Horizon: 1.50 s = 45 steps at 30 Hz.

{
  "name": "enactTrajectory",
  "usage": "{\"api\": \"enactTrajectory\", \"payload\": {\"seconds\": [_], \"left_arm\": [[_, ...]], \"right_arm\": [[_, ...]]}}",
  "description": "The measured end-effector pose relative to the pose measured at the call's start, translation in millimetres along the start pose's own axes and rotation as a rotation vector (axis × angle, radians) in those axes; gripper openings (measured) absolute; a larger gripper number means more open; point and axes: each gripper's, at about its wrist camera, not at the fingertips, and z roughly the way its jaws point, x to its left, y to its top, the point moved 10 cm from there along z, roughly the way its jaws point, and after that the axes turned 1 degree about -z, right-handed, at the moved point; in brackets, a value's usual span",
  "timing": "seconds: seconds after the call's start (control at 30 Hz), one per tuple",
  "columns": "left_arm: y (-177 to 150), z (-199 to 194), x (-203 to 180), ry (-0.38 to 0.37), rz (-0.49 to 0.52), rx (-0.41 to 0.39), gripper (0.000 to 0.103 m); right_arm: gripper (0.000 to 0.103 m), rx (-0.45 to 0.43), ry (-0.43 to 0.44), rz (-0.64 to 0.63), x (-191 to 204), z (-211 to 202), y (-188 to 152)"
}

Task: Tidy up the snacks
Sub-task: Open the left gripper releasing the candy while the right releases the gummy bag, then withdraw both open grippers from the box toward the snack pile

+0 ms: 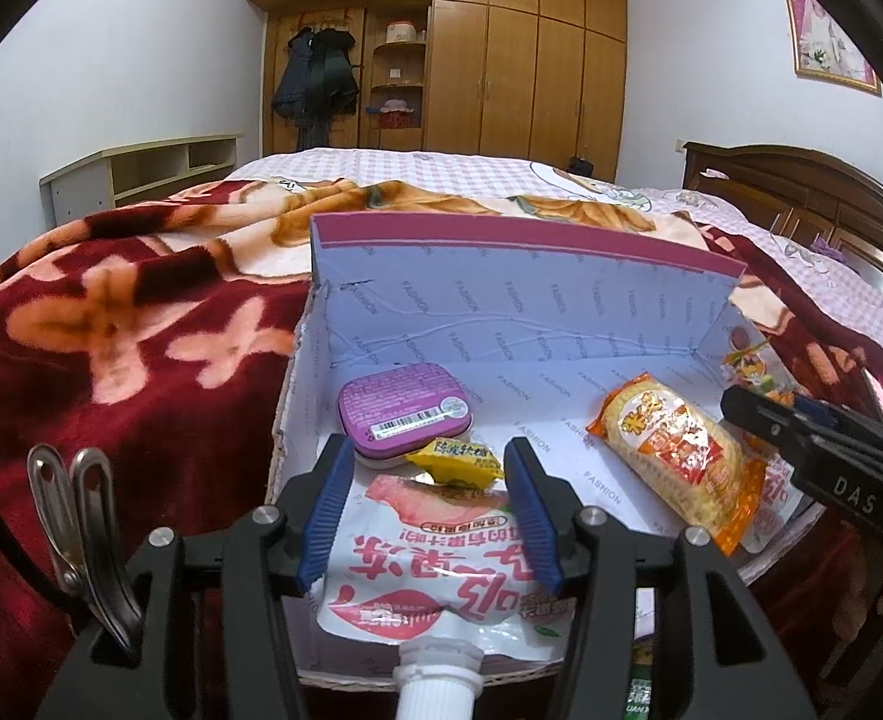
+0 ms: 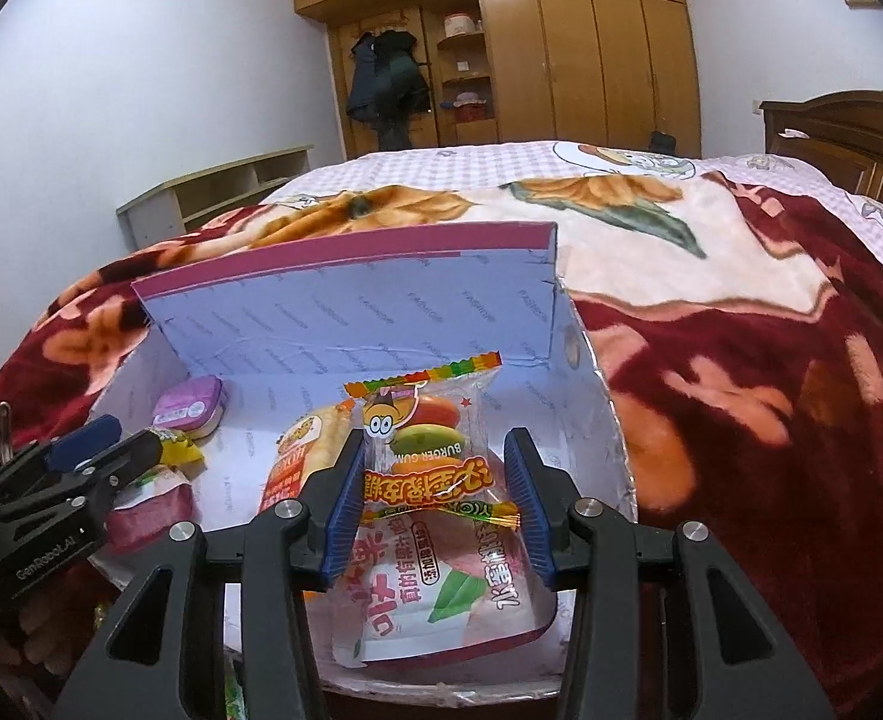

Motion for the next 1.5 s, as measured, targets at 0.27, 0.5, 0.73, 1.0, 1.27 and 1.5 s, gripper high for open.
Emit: {"api": "enactTrajectory", "payload": {"seconds": [0.27, 0.5, 0.73, 1.0, 1.27, 1.5], "left_arm": [[0, -1, 1, 0.012, -0.001, -0.003, 0.055], [2, -17, 6, 0.014, -0.015, -0.011, 0.055], [1, -47, 15, -0.001, -0.038, -0.012, 0.055], [-12, -76, 12, 0.011, 0.006, 0.012, 0.055], [-34, -94, 0, -0.047, 0.043, 0.068, 0.055], [-54, -96, -9, -0.039, 0.125, 0.128, 0.055]], "right_arm": [[0.058, -0.025, 0.030, 0.024, 3, -9, 3], [0.058, -0.076, 0.055, 0.015, 13, -38, 7], [0.058, -0.100, 0.098, 0.022, 26, -67, -2], [0.059, -0.101, 0.152, 0.011, 48, -95, -16], [0.059, -0.087, 0.169, 0.011, 56, -114, -36], [0.059, -0.047, 0.168, 0.037, 49, -118, -63]]}}
